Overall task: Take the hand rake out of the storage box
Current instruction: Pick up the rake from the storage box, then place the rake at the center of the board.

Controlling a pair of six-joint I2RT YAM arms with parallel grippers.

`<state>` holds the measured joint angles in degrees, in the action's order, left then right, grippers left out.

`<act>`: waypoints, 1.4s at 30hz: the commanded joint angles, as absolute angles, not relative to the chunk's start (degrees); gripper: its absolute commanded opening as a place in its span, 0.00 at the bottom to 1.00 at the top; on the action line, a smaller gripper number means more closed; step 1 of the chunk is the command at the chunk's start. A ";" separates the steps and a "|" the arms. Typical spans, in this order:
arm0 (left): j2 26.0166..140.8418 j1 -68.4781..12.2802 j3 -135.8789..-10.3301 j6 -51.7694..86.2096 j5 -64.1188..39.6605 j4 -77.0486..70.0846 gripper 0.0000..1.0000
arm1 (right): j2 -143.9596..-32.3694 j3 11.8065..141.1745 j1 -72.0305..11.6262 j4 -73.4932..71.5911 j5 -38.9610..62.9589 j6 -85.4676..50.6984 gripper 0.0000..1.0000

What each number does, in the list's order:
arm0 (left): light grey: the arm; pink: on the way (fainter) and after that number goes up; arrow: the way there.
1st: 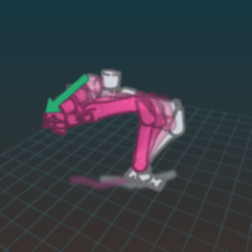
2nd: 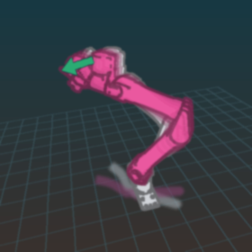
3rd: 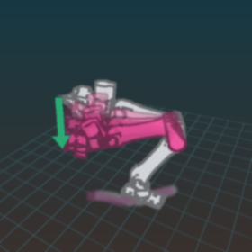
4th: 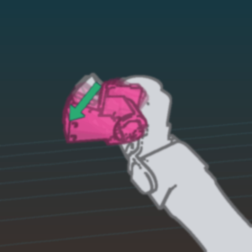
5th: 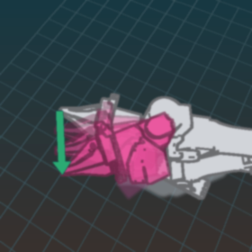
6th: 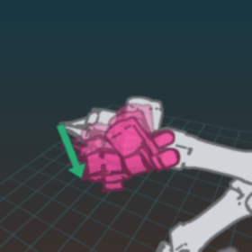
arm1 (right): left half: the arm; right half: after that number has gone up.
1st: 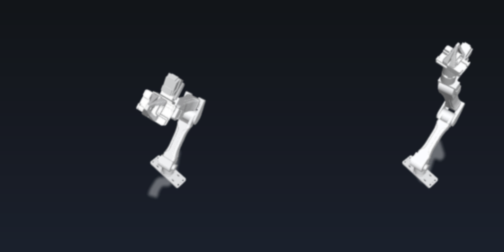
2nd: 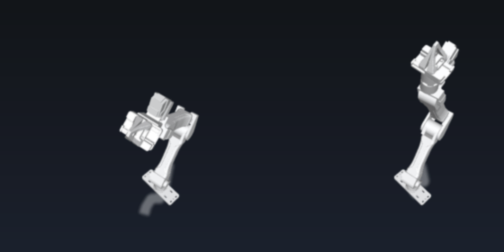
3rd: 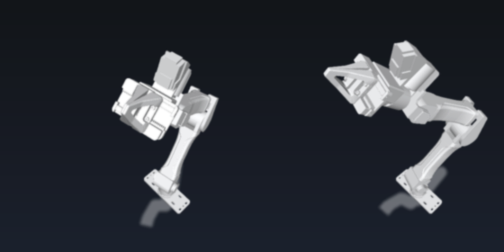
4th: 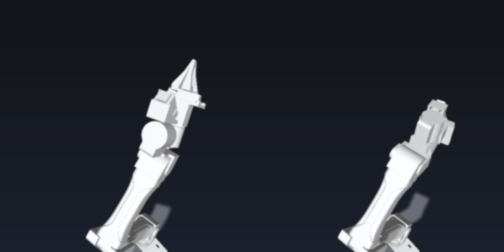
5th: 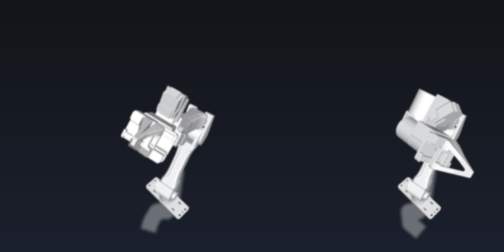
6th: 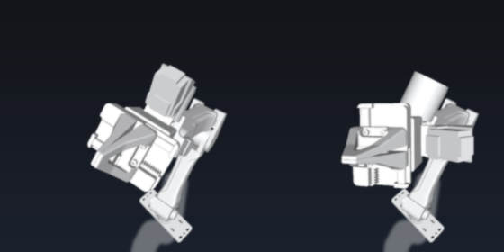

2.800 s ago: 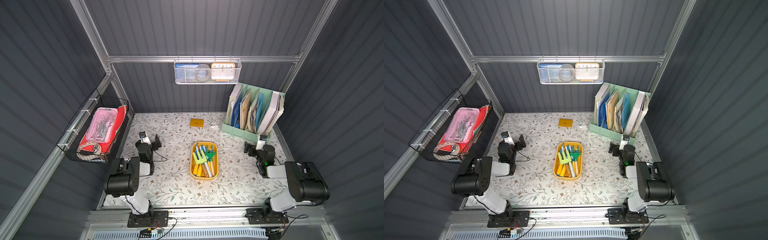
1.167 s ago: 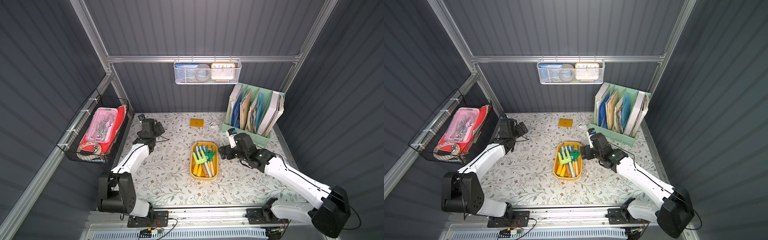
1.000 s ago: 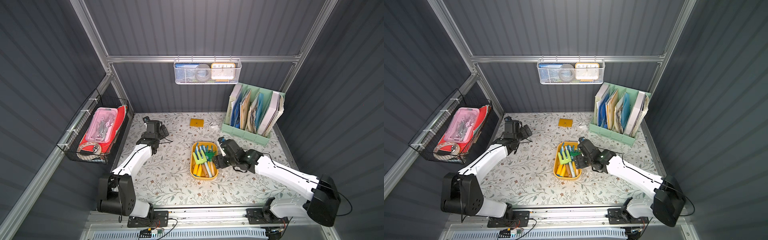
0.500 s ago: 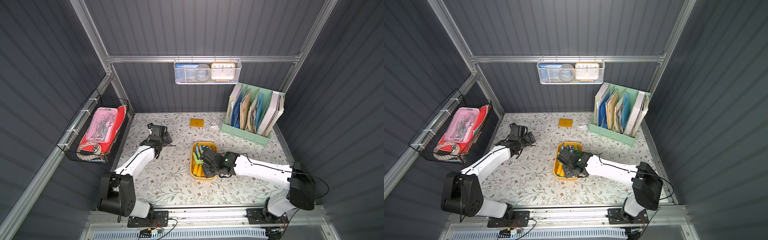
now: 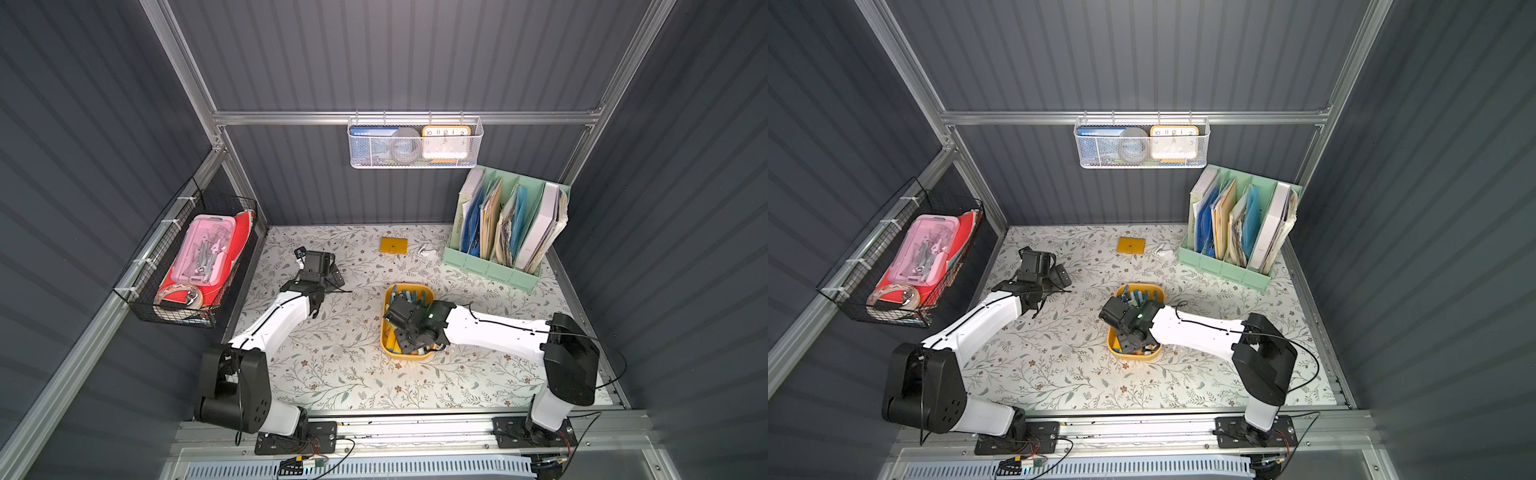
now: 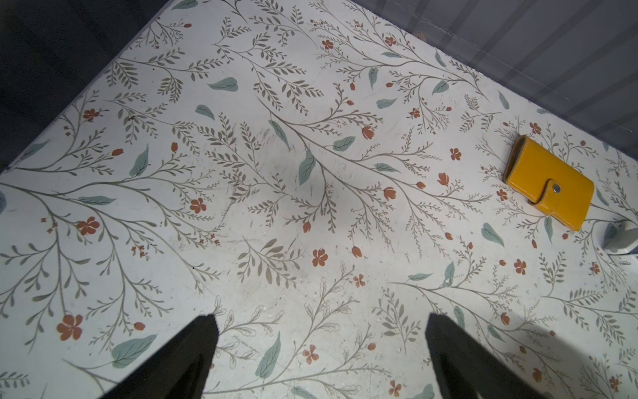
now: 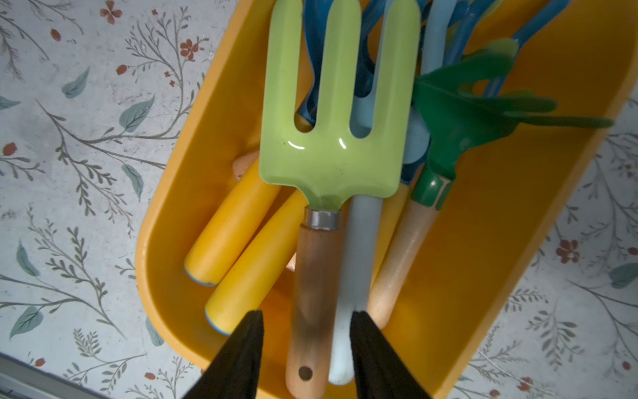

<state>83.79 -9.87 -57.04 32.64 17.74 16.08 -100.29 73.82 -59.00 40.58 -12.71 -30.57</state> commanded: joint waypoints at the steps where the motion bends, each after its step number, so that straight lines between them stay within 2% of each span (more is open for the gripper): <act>1: 83.09 -10.09 -57.70 33.22 18.64 17.92 1.00 | -101.61 75.76 -59.24 42.51 -14.54 -30.98 0.45; 11: 82.01 -10.03 -57.59 33.14 18.85 18.07 1.00 | -105.82 76.76 -59.24 42.70 -15.70 -31.13 0.39; 19: 82.49 -10.11 -57.90 32.96 18.37 17.58 1.00 | -106.88 76.99 -59.28 43.41 -16.16 -32.08 0.25; 31: 84.00 -10.18 -58.18 33.06 17.08 16.70 0.99 | -100.43 76.49 -59.24 41.34 -17.64 -31.99 0.07; 42: 85.64 -12.21 -58.80 33.49 16.09 16.19 0.99 | -91.58 74.34 -58.55 37.28 -17.48 -32.32 0.04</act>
<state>84.75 -11.68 -57.17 32.64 16.60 16.43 -94.13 75.70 -58.92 39.31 -16.56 -31.94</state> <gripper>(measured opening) 0.987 0.268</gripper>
